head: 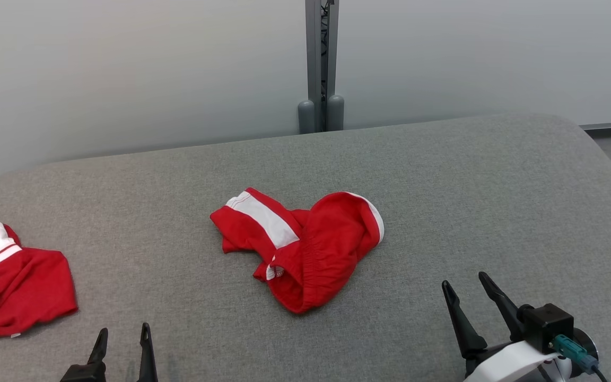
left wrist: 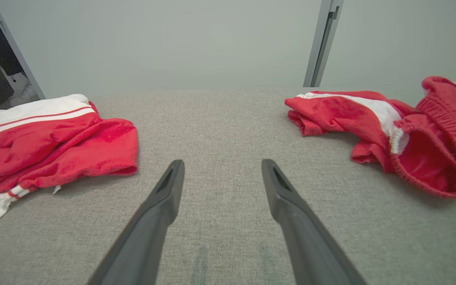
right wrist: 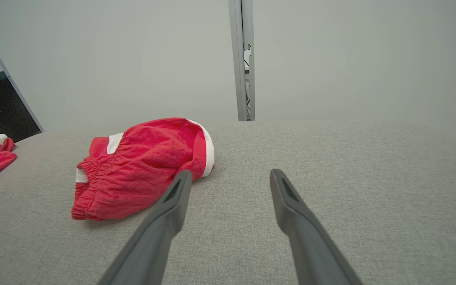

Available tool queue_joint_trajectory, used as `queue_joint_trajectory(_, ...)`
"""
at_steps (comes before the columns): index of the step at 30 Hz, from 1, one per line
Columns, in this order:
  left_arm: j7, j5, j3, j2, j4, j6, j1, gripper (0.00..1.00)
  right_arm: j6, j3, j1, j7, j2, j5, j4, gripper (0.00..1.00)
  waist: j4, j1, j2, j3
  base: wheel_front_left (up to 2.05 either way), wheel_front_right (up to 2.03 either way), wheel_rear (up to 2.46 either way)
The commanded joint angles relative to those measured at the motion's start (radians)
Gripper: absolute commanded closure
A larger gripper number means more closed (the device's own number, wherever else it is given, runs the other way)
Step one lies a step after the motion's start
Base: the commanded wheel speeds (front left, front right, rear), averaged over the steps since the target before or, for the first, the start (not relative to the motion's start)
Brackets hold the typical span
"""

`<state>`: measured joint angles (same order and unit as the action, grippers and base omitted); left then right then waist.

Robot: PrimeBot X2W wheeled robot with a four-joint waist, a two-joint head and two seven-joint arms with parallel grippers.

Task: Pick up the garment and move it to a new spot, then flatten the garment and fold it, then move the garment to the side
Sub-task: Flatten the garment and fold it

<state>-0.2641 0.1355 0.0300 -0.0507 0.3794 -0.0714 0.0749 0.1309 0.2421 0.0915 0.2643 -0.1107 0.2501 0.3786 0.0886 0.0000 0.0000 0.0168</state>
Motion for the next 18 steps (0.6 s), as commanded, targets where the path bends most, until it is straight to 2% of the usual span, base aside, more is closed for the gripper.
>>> queue_joint_trajectory(1, -0.001, -0.006, 0.003, -0.002, -0.004, 0.006, 0.0, 0.0, 0.0, -0.001, -0.004, 0.0, -0.007, 0.001, 0.0, 0.0, -0.001, 0.0, 0.0, -0.001, 0.0, 0.0, 0.0)
queue_joint_trajectory(8, -0.001, 0.024, -0.024, -0.002, -0.003, 0.003, -0.023, 0.0, 0.0, 0.03, 0.021, 0.0, -0.014, 0.006, -0.005, 0.0, -0.038, 0.0, 0.0, -0.022, 0.0, 0.0, 0.0)
queue_joint_trajectory(18, -0.001, 0.026, -0.057, -0.002, 0.0, 0.004, -0.043, 0.0, 0.0, 0.145, 0.128, 0.0, -0.013, 0.018, 0.01, 0.0, -0.168, 0.0, 0.0, -0.081, 0.0, 0.0, 0.0)
